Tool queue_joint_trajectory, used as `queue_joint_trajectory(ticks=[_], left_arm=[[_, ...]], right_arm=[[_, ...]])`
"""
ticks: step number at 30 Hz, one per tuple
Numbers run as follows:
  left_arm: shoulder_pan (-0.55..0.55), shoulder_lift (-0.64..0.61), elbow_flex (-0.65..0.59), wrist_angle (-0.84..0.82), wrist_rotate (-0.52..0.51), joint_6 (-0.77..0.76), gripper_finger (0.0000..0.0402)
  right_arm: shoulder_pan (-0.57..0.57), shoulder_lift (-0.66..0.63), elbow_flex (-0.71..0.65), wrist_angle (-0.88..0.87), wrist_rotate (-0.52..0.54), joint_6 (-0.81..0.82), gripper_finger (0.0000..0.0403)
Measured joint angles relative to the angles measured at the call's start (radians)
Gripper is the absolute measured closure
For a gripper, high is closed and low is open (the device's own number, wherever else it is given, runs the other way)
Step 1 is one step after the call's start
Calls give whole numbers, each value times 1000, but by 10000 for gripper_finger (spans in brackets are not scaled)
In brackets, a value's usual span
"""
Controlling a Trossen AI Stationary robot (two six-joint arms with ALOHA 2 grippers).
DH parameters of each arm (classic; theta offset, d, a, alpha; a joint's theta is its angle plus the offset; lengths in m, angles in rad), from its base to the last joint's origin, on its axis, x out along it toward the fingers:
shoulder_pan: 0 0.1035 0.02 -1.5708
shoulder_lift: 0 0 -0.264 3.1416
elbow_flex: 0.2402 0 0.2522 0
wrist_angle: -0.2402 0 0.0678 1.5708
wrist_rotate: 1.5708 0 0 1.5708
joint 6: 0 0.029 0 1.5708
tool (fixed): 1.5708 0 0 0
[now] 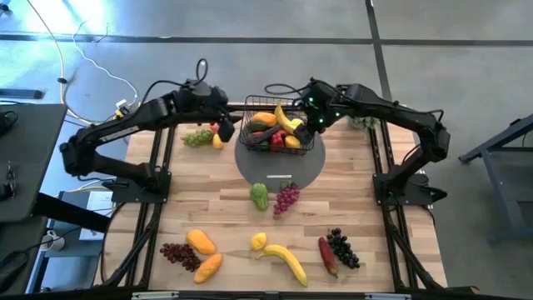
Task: Build produce basket
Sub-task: Put the yellow banana into the wire basket
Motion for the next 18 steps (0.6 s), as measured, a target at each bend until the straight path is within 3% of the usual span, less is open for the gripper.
queue_joint_trajectory(ticks=[9,18], left_arm=[[-91,-105,0,-169,0,-147,233],[-209,-129,-58,-331,-88,-248,234]], right_arm=[[104,0,0,-10,0,31,146],[258,0,0,-10,-16,94,141]])
